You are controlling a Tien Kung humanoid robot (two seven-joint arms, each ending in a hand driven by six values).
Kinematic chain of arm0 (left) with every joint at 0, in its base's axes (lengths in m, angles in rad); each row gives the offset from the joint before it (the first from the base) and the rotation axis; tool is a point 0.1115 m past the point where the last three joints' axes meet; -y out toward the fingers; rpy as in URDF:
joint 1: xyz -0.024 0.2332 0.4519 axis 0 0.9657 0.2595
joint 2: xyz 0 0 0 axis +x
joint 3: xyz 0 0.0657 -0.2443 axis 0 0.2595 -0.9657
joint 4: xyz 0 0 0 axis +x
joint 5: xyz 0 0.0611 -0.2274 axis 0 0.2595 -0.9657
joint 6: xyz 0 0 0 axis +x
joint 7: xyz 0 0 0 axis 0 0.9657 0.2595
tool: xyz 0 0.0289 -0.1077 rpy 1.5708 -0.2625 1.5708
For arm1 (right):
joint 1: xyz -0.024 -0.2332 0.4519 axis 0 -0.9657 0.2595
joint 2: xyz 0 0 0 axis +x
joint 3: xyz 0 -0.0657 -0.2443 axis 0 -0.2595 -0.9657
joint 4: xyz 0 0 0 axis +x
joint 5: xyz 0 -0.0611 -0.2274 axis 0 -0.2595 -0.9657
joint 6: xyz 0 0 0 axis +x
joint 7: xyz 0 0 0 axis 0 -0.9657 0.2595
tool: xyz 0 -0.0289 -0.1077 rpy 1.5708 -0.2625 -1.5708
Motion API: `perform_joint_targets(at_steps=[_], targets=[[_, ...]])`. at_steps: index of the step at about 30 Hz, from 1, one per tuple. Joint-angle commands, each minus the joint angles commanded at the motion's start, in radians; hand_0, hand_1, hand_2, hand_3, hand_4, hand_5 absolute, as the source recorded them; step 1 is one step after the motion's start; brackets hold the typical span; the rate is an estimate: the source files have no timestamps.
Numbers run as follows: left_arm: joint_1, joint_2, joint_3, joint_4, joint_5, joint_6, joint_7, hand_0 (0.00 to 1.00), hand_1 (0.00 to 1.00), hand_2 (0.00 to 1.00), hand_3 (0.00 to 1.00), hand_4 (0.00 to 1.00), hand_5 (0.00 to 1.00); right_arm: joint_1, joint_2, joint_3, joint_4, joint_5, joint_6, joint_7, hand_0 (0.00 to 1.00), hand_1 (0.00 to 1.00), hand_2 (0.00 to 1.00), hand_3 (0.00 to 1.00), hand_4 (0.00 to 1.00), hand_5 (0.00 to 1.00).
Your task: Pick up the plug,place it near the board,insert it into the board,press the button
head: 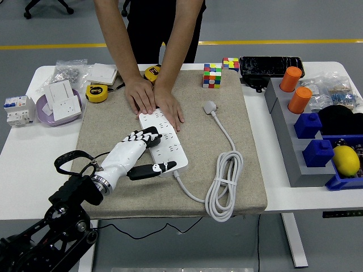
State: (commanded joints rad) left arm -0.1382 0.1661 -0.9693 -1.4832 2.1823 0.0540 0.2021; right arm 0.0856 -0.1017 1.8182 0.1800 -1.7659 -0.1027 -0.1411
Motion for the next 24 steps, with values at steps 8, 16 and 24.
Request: perform_joint_targets(at_steps=[8,16,24], targets=[[0.014,0.023,0.007,-0.136,0.0,-0.016,0.033,0.998,0.998,0.961,0.958,0.998,0.998,0.001,-0.002,0.001,0.0,-0.003,0.001,-0.001,0.861,0.847,0.824,0.856,0.998,0.998],[0.024,0.045,0.037,-0.296,0.054,-0.15,0.169,0.303,0.191,0.325,0.869,0.774,0.409,0.001,-0.003,0.0,0.0,-0.003,0.001,-0.002,0.86,0.847,0.824,0.852,0.998,0.998],[0.008,0.054,0.044,-0.296,0.058,-0.267,0.266,0.155,0.021,0.147,0.753,0.585,0.197,0.001,-0.004,0.008,0.0,-0.008,0.003,-0.005,0.861,0.847,0.824,0.85,0.998,0.998]])
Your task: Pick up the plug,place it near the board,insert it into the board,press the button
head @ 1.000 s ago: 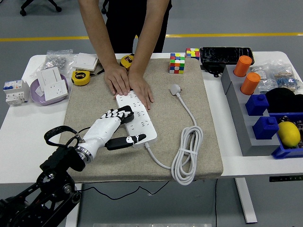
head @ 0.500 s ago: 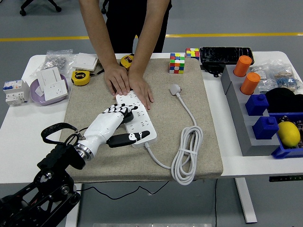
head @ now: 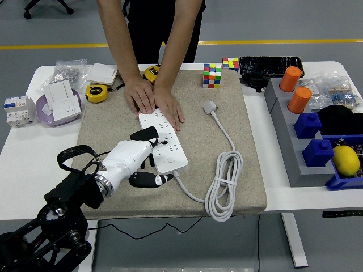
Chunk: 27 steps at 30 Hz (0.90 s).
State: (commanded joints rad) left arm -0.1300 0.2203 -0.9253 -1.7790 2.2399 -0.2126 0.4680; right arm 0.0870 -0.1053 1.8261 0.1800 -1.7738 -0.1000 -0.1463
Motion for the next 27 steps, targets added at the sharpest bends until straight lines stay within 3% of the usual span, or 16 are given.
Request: perform_joint_targets(at_steps=[2,3,7,9,14,15,20,21,27], targets=[[-0.009,-0.001,0.01,0.0,-0.002,-0.03,0.015,0.155,0.021,0.147,0.753,0.585,0.197,0.002,0.001,-0.003,0.0,0.003,0.0,0.0,0.861,0.847,0.824,0.85,0.998,0.998],[-0.014,-0.002,0.017,0.0,-0.003,-0.037,0.017,0.147,0.02,0.149,0.766,0.463,0.135,0.003,0.001,-0.003,0.0,0.004,0.0,0.0,0.861,0.847,0.824,0.85,0.998,0.998],[-0.028,-0.012,0.041,0.024,0.004,-0.036,0.011,0.147,0.02,0.149,0.766,0.463,0.135,0.003,0.001,-0.005,0.0,0.007,-0.001,0.0,0.861,0.847,0.824,0.85,0.998,0.998],[-0.037,-0.021,0.052,0.052,0.006,-0.026,0.003,0.145,0.02,0.15,0.818,0.466,0.151,0.003,0.002,-0.004,0.0,0.005,-0.001,-0.001,0.86,0.847,0.824,0.849,0.998,0.998],[-0.068,-0.05,0.075,0.135,0.01,-0.005,-0.017,0.145,0.02,0.15,0.818,0.466,0.151,0.003,0.003,-0.005,0.0,0.004,0.0,-0.001,0.86,0.847,0.824,0.849,0.998,0.998],[-0.073,-0.053,0.079,0.149,0.01,-0.002,-0.021,0.145,0.019,0.151,0.913,0.457,0.137,0.003,0.003,-0.006,0.0,0.004,0.0,-0.001,0.86,0.847,0.824,0.848,0.998,0.998],[-0.09,-0.066,0.09,0.208,0.015,0.019,-0.035,0.145,0.019,0.151,0.913,0.457,0.137,0.004,0.003,-0.008,0.0,0.006,0.0,-0.001,0.86,0.847,0.824,0.848,0.998,0.998],[-0.092,-0.067,0.09,0.213,0.017,0.023,-0.038,0.146,0.02,0.151,0.911,0.434,0.091,0.003,0.003,-0.008,0.0,0.006,0.0,-0.001,0.861,0.848,0.824,0.847,0.998,0.998],[-0.092,-0.066,0.085,0.226,0.023,0.016,-0.037,0.148,0.02,0.151,0.893,0.434,0.09,0.003,0.002,-0.005,0.0,0.003,-0.001,-0.001,0.86,0.848,0.824,0.847,0.998,0.998]])
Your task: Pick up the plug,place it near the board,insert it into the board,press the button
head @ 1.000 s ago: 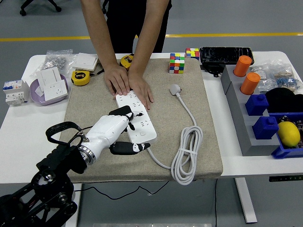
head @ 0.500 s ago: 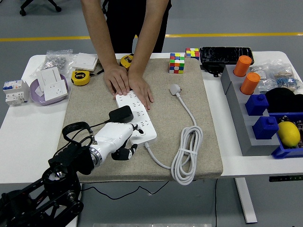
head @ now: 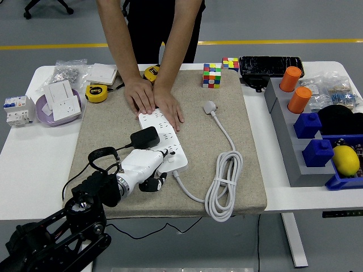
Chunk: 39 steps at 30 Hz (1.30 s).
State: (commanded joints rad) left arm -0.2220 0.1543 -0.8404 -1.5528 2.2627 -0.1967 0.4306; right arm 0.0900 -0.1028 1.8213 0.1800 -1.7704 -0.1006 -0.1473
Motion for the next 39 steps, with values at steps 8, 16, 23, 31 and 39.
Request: perform_joint_targets(at_steps=[8,16,23,31,39], targets=[[0.022,0.009,-0.016,-0.043,-0.001,-0.007,-0.001,0.148,0.021,0.151,0.853,0.427,0.091,-0.002,0.001,-0.003,0.0,0.002,0.0,0.0,0.86,0.848,0.823,0.847,0.998,0.998],[0.031,0.018,-0.012,-0.051,-0.001,-0.016,0.001,0.149,0.022,0.15,0.837,0.423,0.092,-0.004,0.001,-0.005,0.0,0.001,0.0,0.001,0.86,0.848,0.823,0.846,0.998,0.998],[0.025,0.018,0.009,-0.029,-0.004,-0.015,-0.001,0.15,0.022,0.15,0.832,0.424,0.091,-0.003,-0.001,-0.011,0.0,0.007,0.0,0.001,0.86,0.848,0.824,0.847,0.998,0.998],[0.022,0.015,0.004,-0.028,0.003,-0.01,-0.004,0.152,0.022,0.15,0.819,0.425,0.085,-0.005,0.0,-0.006,0.0,0.003,0.001,0.0,0.86,0.849,0.823,0.847,0.998,0.998],[0.017,0.014,0.008,-0.04,0.003,-0.01,-0.005,0.152,0.022,0.15,0.817,0.426,0.083,-0.002,-0.001,-0.004,0.0,0.003,0.0,0.0,0.86,0.849,0.823,0.847,0.998,0.998]])
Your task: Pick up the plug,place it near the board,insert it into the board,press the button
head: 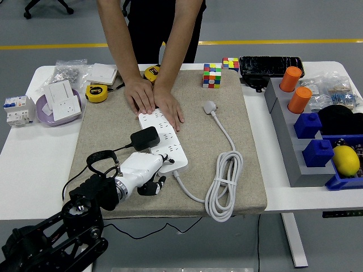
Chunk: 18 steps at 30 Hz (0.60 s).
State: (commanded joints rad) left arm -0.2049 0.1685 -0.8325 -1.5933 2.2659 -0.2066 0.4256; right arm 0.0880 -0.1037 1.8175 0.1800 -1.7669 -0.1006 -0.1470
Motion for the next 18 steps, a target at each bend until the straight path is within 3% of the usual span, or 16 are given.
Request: perform_joint_targets(at_steps=[18], targets=[[-0.005,0.0,-0.009,0.017,0.003,0.006,-0.004,0.15,0.023,0.15,0.8,0.423,0.074,0.0,0.001,0.0,0.0,0.003,0.0,0.0,0.86,0.849,0.824,0.847,0.998,0.998]])
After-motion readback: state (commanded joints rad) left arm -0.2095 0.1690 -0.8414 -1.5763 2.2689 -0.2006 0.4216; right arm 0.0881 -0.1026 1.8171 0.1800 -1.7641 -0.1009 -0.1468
